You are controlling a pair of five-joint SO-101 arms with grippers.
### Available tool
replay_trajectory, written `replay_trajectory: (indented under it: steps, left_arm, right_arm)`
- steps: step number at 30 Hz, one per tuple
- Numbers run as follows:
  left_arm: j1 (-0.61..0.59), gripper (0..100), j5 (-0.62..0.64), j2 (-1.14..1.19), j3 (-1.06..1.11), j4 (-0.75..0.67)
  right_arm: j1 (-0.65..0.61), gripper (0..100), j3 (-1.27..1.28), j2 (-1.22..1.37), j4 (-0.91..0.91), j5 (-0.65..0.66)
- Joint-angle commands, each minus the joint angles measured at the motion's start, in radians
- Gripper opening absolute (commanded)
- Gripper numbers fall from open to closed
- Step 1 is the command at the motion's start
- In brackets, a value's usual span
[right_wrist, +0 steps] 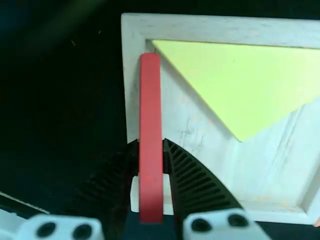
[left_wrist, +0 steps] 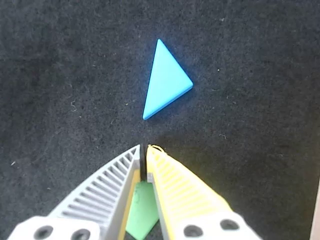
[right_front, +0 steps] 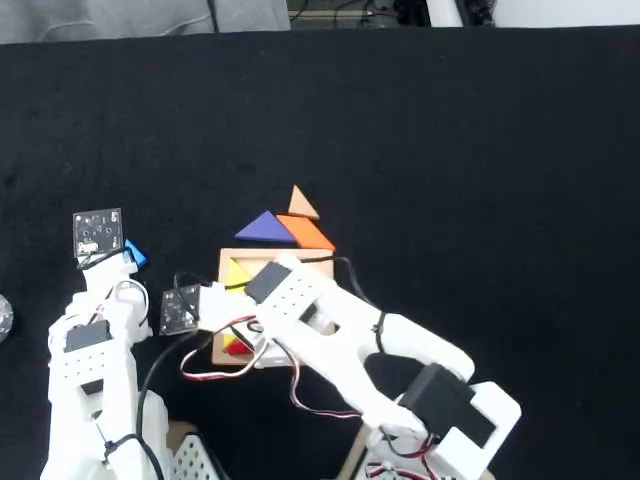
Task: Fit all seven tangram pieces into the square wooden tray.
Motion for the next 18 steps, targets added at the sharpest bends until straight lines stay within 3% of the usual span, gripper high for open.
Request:
replay_trajectory:
  steps: [1,4,10,18]
  left_arm:
    - [-0.008,3,-0.006,-0.012,-0.005,0.009]
    - [-0.008,3,-0.006,-0.012,-0.005,0.009]
    - [-0.008,3,-0.006,-0.012,-0.005,0.009]
    - [-0.008,3,-0.006,-0.012,-0.005,0.009]
  right_arm:
    - [-0.011,5.1,0.001,-0.033,-0.008,-0.006]
    - [-0.009,6.8,0.001,-0.033,-0.011,-0.04]
    - [-0.012,25.2,0.001,-0.033,-0.012,-0.084]
    - [0.005,25.4,-0.025,-0.067,-0.002,-0.084]
